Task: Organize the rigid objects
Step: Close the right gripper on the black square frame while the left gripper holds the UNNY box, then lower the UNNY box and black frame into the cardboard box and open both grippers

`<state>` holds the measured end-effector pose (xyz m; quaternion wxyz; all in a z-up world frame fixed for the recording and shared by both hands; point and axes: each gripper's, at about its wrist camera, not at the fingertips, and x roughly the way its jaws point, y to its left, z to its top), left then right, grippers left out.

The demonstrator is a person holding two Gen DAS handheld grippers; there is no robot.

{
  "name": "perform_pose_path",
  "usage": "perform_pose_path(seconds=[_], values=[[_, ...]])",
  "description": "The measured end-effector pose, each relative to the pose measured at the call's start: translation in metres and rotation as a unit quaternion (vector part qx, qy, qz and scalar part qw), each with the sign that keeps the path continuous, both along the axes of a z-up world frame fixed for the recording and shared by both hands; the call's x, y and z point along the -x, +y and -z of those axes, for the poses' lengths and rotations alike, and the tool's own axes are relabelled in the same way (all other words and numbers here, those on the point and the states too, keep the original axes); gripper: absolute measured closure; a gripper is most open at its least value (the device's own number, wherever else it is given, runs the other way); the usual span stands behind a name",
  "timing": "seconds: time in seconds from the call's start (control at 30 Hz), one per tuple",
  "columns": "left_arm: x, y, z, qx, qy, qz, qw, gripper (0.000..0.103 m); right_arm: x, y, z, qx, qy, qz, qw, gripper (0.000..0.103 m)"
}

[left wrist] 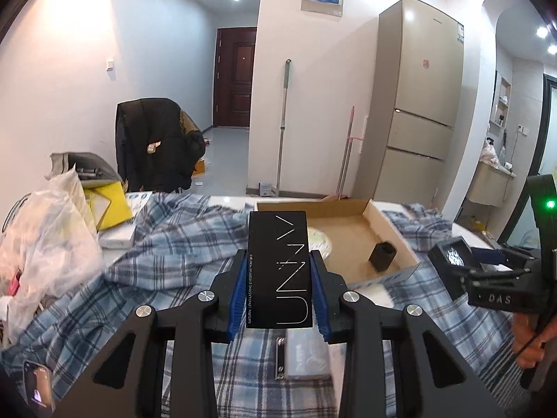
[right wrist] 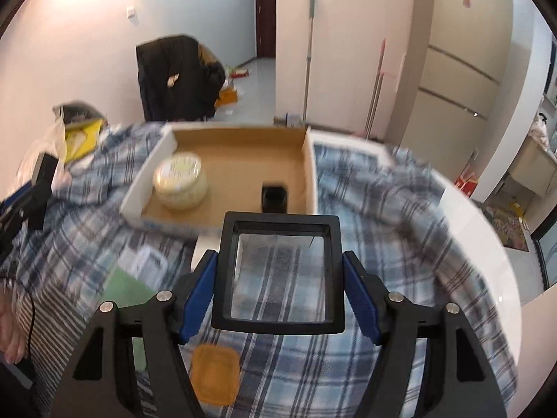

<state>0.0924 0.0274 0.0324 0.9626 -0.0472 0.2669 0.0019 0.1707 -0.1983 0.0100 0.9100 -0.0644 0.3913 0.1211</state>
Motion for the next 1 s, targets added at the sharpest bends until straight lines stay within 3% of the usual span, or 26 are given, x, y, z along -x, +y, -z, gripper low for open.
perform_pose_path(seconds=[0.23,0.43,0.5,0.6,0.8,0.9,1.0], values=[[-0.036,-0.014,-0.052,-0.022,-0.021,-0.005,0.9995,0.067,-0.039,0.015,-0.051,-0.034,-0.04,0.014,0.999,0.034],[-0.084,-0.024,-0.082,-0.025,-0.052,-0.036,0.9977,0.067,-0.09,0.032,-0.074,-0.082,-0.038,-0.002,0.996,0.034],[-0.103,-0.022,-0.08,-0.024,-0.049,-0.052,0.9971,0.067,-0.103,0.035,-0.065,-0.086,-0.035,0.006,0.996,0.034],[-0.133,-0.015,-0.068,0.002,-0.02,-0.026,0.9995,0.067,-0.126,0.043,-0.043,-0.085,-0.01,0.014,0.996,0.034],[-0.176,0.007,-0.016,0.052,0.033,-0.018,0.998,0.067,-0.162,0.046,0.016,-0.095,0.053,0.019,0.994,0.034],[-0.192,0.009,0.012,0.052,0.06,-0.01,0.9968,0.067,-0.17,0.048,0.046,-0.096,0.097,0.011,0.991,0.034],[-0.201,0.008,0.03,0.054,0.08,-0.006,0.9953,0.067,-0.174,0.051,0.062,-0.088,0.111,0.007,0.99,0.034]])
